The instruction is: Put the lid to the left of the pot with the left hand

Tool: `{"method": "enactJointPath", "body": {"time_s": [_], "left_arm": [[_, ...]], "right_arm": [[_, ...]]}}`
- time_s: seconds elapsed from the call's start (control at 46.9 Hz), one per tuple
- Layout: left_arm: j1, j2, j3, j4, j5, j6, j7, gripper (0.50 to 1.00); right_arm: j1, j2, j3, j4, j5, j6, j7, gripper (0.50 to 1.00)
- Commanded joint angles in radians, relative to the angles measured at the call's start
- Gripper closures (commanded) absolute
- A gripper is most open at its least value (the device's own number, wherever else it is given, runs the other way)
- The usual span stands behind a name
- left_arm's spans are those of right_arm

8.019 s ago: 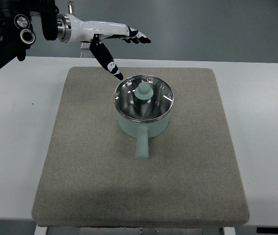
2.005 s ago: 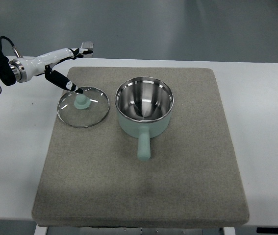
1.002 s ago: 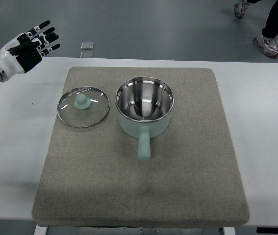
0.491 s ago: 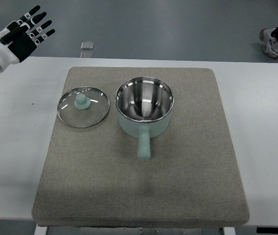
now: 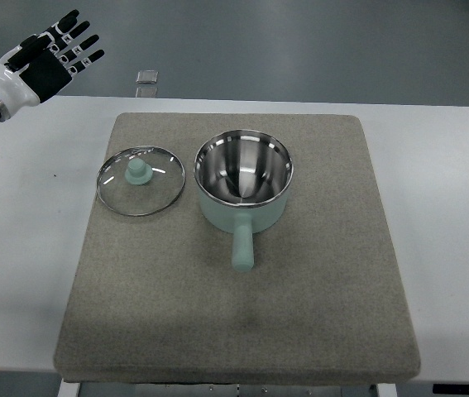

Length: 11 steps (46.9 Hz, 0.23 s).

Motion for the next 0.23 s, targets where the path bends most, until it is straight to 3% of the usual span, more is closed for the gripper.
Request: {"method": "enactJointPath", "body": {"time_s": [0.0,0.213], "left_arm": [[0.005,-0.003,0.001,-0.003,0.000,0.002,0.000,0.504],[0.009,-0.001,0.002,-0.003,0.001,0.002,0.000,0.504]], "right_arm": [[0.000,0.000,0.001,0.004,0.000,0.000,0.000,0.579],[-0.003,0.000,-0.002,0.007,-0.003,0.000,0.000,0.576]]}}
